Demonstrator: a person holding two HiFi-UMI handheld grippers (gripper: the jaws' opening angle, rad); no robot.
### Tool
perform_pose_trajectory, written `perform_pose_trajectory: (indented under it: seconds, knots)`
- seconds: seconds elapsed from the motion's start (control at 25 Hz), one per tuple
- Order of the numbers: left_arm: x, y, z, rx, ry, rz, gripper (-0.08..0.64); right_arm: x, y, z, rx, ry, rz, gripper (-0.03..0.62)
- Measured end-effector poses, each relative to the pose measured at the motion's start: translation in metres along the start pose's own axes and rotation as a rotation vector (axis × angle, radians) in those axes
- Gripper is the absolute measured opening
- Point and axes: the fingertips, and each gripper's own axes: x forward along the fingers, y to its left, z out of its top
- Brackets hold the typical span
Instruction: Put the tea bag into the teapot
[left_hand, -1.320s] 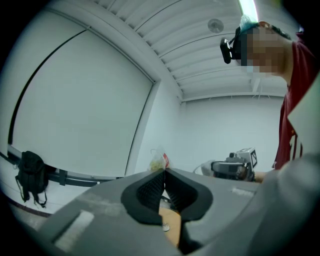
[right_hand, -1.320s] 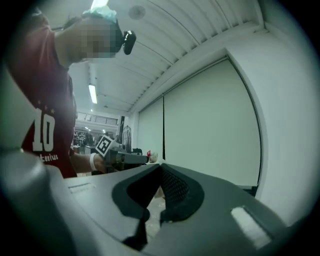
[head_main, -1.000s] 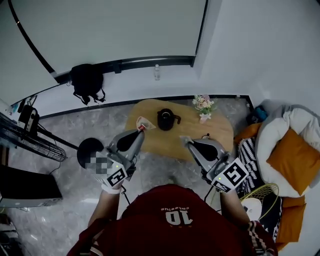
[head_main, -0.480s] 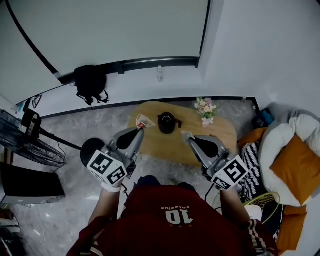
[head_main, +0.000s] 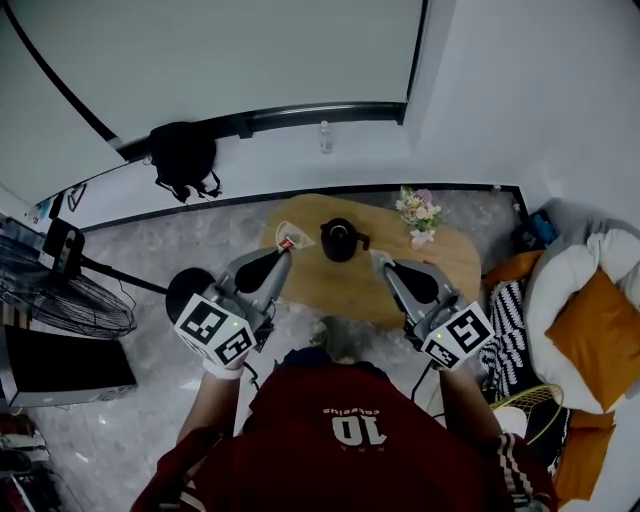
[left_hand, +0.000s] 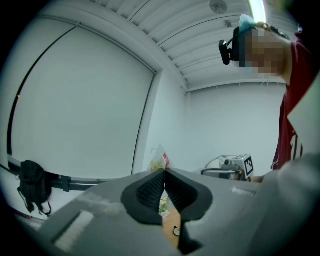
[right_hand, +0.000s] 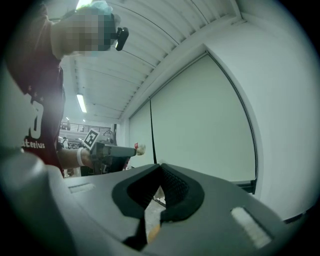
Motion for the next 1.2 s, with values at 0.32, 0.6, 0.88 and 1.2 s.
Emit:
perform_pose_trajectory:
  seconds: [0.32, 0.6, 0.88, 1.2]
  knots:
    - [0.021, 0.039, -0.004, -0.034, 0.005, -0.021, 0.005, 0.040, -0.031, -0.019, 0.018, 0.013, -0.059, 0.005]
    - [0.036, 0.081, -0.007, -0.060, 0.013, -0.036, 0.005, 0.084, -0.061, -0.051, 0.017, 0.065, -0.094, 0.005]
    - [0.044, 0.114, -0.015, -0.089, 0.023, -0.083, 0.005, 0.120, -0.083, -0.096, 0.037, 0.125, -0.117, 0.005]
    - [0.056, 0.137, -0.025, -0.085, 0.023, -0.126, 0.005, 0.147, -0.118, -0.161, 0.079, 0.182, -0.167, 0.005]
